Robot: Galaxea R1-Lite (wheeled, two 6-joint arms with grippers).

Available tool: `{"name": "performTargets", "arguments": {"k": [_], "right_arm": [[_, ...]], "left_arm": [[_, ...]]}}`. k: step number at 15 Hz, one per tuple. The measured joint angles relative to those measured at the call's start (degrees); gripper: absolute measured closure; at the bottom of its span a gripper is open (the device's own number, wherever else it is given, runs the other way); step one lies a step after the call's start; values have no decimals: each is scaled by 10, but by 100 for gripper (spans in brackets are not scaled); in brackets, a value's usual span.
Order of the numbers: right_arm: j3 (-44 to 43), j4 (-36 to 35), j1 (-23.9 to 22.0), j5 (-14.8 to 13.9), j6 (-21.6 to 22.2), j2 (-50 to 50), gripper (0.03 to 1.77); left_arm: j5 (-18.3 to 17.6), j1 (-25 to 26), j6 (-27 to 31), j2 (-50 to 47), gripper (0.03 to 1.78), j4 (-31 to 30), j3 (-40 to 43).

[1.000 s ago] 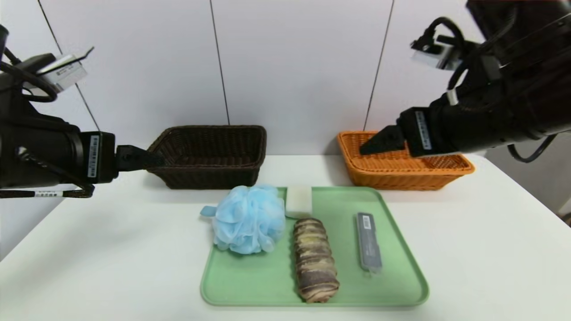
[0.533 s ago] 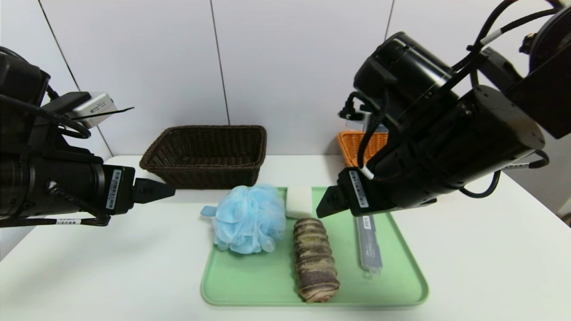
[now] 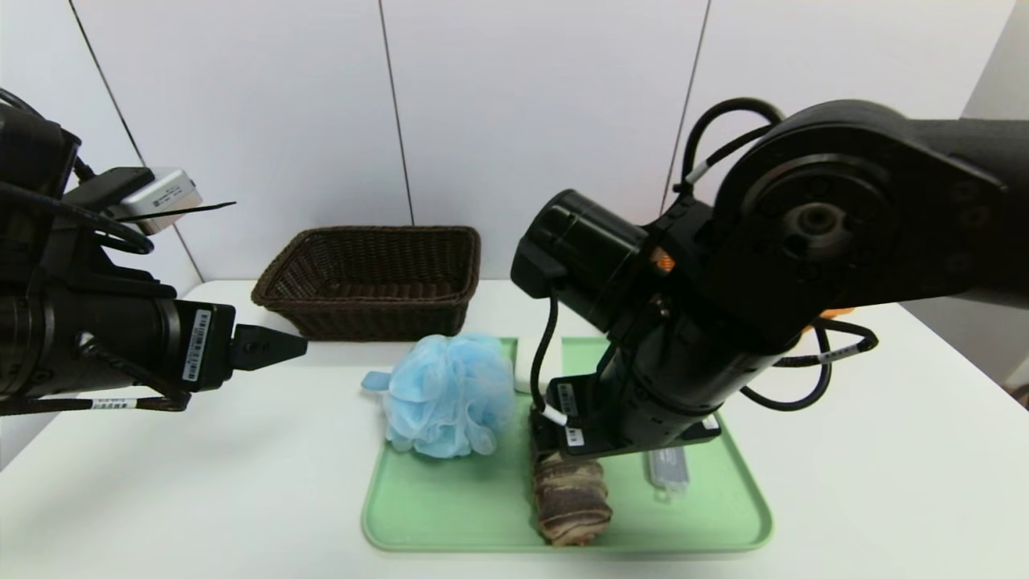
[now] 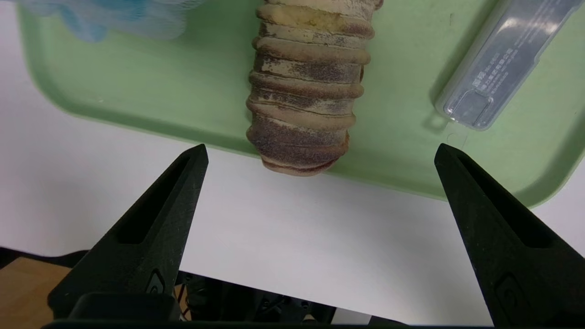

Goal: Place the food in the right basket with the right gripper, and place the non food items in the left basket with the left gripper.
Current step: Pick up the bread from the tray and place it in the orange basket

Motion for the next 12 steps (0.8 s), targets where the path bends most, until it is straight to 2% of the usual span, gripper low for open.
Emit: {"name": "performTargets", "arguments": {"k": [5,12], "right_arm": [[-40,10,-1,-34,26,73,9],[-48,9,-1,-36,39,131,9]], "left_arm": [[0,0,0,-5,12,0,2],[0,0,0,-12,12,0,12]]}}
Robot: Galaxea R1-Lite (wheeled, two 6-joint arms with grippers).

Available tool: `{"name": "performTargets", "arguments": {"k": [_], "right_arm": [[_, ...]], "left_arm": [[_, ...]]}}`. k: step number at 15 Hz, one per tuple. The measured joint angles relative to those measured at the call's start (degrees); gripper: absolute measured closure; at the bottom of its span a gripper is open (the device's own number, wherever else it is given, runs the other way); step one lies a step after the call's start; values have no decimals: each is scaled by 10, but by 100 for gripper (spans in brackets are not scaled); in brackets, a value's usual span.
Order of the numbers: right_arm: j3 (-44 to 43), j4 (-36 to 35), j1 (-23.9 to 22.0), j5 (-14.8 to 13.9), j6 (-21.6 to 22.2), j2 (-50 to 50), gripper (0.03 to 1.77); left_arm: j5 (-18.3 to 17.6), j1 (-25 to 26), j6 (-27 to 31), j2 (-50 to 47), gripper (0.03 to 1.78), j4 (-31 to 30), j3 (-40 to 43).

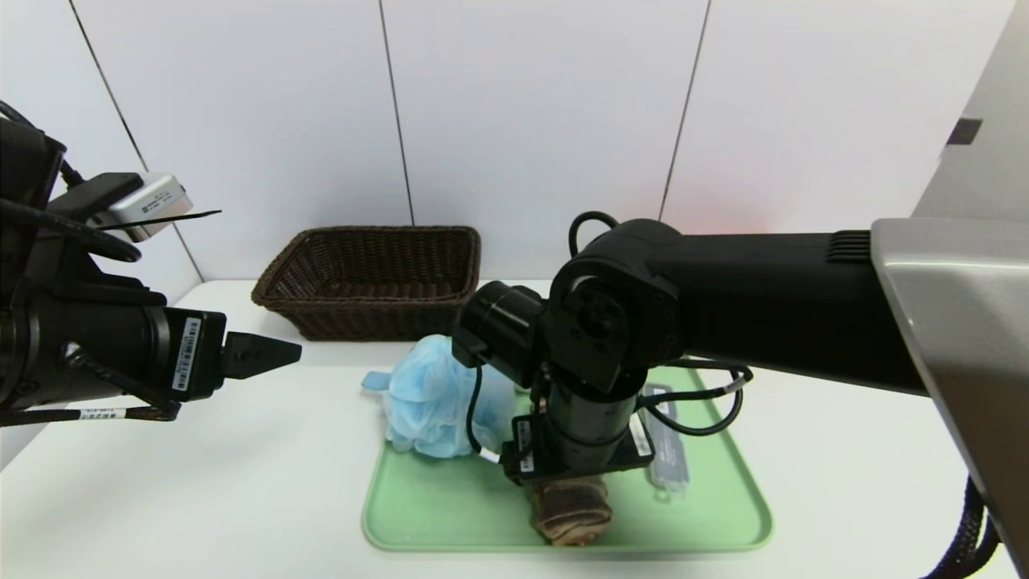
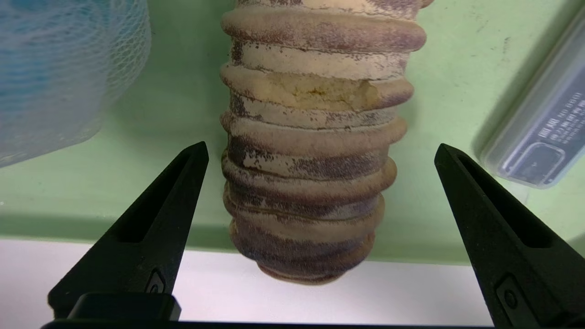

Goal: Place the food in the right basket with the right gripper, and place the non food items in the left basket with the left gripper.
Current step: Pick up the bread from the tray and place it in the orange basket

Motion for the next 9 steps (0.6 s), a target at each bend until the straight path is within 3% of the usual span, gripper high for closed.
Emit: {"name": "performTargets", "arguments": {"k": [5,9], "right_arm": [[0,-1,-1,2,1,14,9],[-1,-3,-1,11,0,19,70]], "left_arm": [[0,0,0,-2,12,0,2],[0,0,0,-8,12,0,7]]}}
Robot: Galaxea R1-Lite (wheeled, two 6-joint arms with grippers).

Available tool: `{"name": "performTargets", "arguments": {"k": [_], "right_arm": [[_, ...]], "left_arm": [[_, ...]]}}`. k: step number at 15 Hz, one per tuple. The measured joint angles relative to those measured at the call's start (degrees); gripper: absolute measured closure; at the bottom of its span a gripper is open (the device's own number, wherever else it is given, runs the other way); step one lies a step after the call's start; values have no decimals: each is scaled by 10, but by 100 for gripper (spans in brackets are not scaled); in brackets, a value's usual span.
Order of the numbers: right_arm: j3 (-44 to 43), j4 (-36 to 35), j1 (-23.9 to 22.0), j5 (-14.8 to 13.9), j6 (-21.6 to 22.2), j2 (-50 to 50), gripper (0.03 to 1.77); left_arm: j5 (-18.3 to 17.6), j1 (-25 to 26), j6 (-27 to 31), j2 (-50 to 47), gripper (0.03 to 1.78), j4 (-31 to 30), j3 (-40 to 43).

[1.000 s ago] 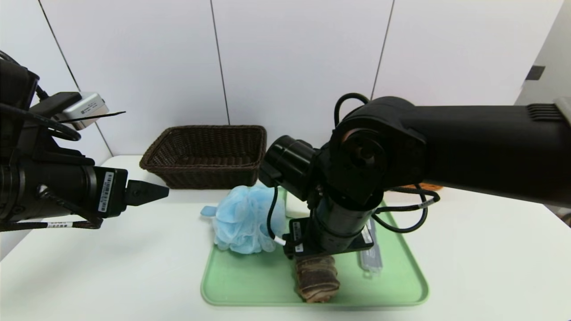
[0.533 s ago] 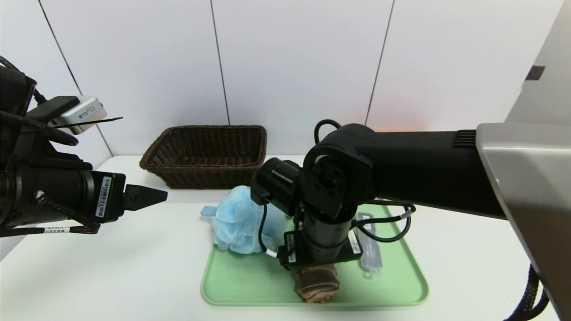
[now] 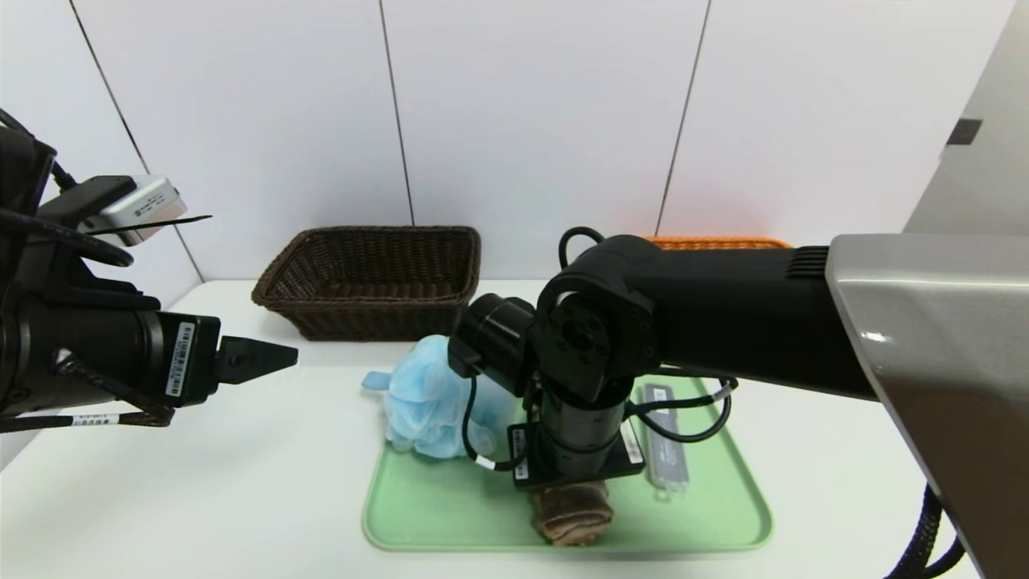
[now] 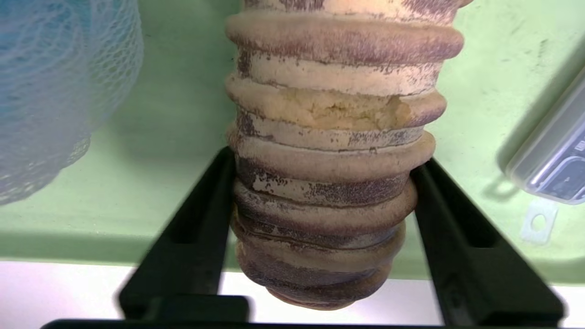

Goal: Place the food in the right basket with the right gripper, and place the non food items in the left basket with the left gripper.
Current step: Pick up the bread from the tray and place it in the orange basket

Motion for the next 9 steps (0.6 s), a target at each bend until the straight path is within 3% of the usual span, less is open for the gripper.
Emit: {"name": "performTargets", "arguments": {"k": [4,5,9], "right_arm": [[1,0,0,0,0,-1,116],[1,1,0,-1,1,-3,159],[1,4,0,0,0,-23,161]], "left_arm": [[0,0,0,-9,12,0,6],[-1,0,-1,-11,12,0,7],[0,2,-2,-18,12,0,14]]}}
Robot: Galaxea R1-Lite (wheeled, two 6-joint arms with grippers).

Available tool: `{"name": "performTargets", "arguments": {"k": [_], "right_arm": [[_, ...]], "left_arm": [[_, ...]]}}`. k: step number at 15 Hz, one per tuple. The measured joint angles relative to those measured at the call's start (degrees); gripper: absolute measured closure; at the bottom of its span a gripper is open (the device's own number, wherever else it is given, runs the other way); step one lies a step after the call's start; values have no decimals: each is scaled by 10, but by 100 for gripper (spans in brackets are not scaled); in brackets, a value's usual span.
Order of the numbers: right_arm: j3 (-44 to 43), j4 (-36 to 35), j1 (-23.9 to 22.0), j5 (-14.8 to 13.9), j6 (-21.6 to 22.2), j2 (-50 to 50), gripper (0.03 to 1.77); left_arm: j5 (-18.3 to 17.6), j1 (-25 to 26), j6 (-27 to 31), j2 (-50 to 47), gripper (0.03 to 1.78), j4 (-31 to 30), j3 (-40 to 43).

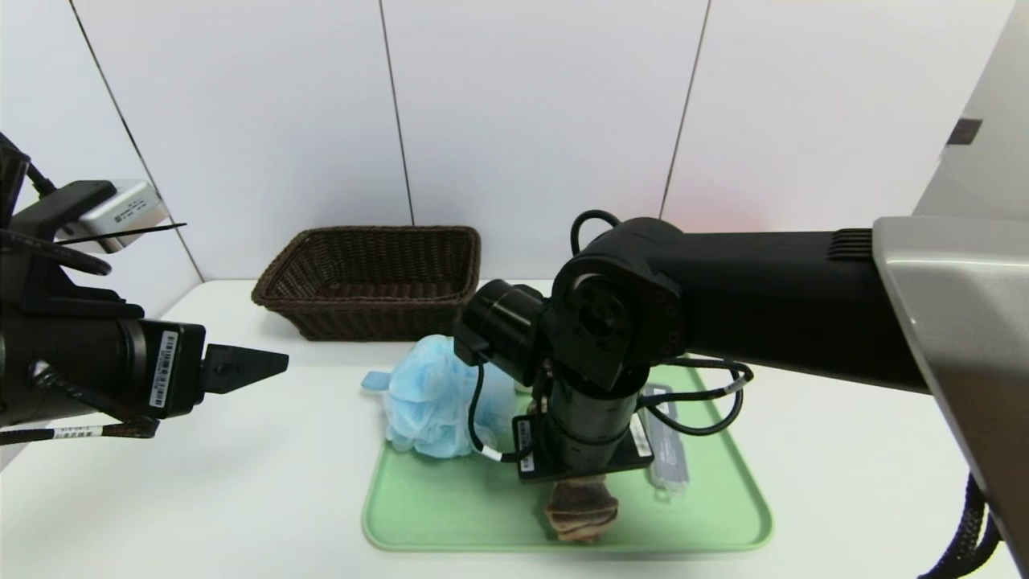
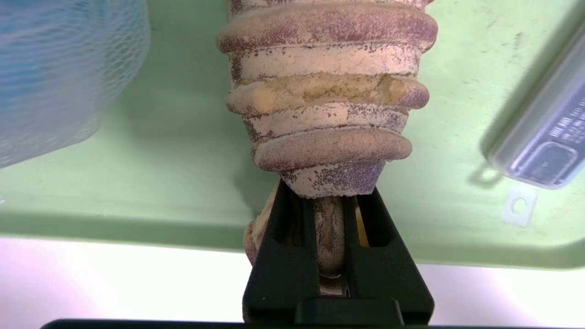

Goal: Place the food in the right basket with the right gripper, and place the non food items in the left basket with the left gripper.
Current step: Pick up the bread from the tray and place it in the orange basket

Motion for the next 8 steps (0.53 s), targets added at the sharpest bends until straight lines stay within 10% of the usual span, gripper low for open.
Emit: {"name": "performTargets", "arguments": {"k": [8], "right_arm": [[2,28,0,4,-15,-95,161]], "left_arm": [[0,1,-2,-10,12,0,13]]}}
